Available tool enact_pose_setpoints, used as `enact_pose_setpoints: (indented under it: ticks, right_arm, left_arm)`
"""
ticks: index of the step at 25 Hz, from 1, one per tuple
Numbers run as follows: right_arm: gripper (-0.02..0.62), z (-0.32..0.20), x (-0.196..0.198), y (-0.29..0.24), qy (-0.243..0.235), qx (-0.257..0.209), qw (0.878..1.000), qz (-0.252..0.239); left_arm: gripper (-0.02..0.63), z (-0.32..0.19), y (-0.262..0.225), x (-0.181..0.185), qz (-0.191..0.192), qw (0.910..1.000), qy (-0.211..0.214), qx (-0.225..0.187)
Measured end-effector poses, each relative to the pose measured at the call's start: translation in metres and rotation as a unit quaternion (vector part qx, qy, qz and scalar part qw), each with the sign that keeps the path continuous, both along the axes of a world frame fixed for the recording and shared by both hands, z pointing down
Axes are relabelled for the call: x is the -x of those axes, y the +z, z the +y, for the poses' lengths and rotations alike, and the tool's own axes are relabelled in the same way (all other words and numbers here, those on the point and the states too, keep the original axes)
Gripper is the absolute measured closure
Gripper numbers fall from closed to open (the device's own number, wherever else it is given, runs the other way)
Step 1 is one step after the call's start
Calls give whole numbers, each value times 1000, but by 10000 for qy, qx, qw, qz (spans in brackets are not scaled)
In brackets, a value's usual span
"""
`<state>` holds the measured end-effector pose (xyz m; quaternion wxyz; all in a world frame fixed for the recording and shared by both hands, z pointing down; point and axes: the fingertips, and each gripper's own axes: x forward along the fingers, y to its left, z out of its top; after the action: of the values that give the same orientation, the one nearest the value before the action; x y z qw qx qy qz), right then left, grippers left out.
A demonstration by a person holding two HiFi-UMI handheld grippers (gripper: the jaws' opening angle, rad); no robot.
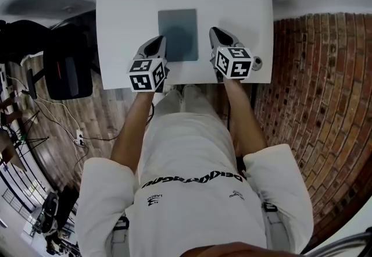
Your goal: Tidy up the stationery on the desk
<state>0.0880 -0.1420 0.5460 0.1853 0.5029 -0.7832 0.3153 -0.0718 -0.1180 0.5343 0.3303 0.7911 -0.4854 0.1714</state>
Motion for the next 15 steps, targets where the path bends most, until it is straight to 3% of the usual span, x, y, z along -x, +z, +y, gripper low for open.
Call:
enact_pose_setpoints:
  ticks: [7,12,15]
  right_arm:
    - [597,11,-49,-10,32,-249,9989,407]
    - [595,26,-68,13,-677,-192,9914,1099]
    - [574,37,-73,32,-1305,-65,9782,1612]
  left_arm:
    - [607,20,-66,-16,117,9935,-100,-1128]
    - [607,39,-103,-28,289,9873,20,-1564]
    - [607,52,-118,-33,340,9851,129,-1681]
